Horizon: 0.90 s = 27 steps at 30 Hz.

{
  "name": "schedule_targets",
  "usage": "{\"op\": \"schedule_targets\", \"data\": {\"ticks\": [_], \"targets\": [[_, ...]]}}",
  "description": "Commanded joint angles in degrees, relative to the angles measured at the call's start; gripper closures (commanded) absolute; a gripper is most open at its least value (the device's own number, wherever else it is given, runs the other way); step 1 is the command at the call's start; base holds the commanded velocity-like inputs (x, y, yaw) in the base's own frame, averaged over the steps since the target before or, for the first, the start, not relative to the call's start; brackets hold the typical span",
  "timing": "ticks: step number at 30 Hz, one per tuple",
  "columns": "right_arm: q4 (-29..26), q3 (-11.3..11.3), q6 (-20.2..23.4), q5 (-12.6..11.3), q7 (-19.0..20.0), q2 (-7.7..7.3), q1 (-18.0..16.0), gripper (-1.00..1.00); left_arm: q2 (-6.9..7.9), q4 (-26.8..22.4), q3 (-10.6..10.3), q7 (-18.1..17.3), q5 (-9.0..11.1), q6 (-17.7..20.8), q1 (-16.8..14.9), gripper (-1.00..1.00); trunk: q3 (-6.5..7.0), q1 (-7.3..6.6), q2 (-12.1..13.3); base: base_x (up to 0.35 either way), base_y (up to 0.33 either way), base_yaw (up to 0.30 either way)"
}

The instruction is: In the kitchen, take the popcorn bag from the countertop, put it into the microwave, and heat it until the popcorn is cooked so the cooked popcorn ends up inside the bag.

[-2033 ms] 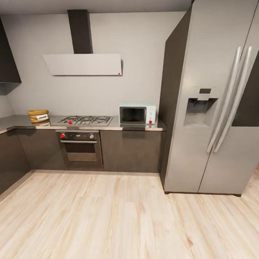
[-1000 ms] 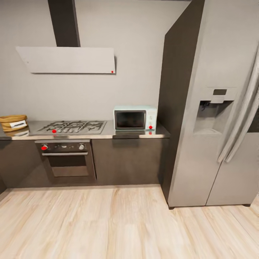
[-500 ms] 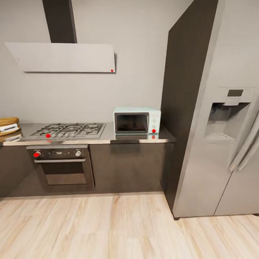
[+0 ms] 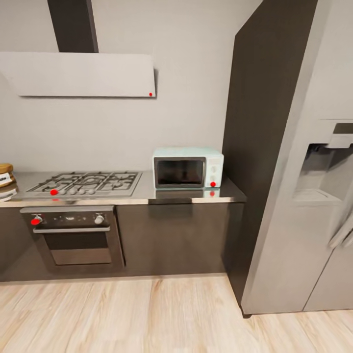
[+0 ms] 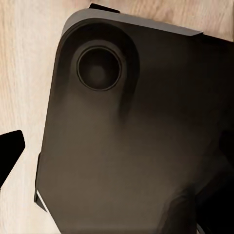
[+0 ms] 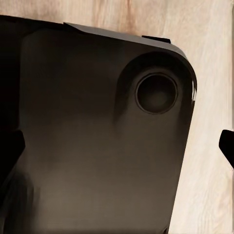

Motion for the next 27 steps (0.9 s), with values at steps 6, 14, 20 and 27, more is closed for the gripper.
{"op": "schedule_targets", "data": {"ticks": [6,14,20,27], "targets": [[0.1,0.1,-0.2,0.4,0.0,-0.01,0.0,-1.0,-0.05,-0.1,0.0,0.0,0.3,0.0,0.0,-1.0,-0.04,0.04,0.0,0.324,0.0,0.0],[0.1,0.1,-0.2,0.4,0.0,-0.01,0.0,-1.0,-0.02,-0.1,0.0,0.0,0.3,-0.1,0.0,-1.0,-0.04,0.04,0.0,0.324,0.0,0.0],[0.1,0.1,-0.3,0.3,-0.1,0.04,0.0,-1.0,-0.02,-0.1,0.0,0.0,0.3,-0.4,0.0,-1.0,-0.04,0.04,0.0,0.324,0.0,0.0],[0.1,0.1,0.0,0.2,-0.2,0.08,0.0,-1.0,-0.01,-0.1,0.0,0.0,0.3,-0.4,0.0,-1.0,-0.04,0.04,0.0,0.324,0.0,0.0]]}}
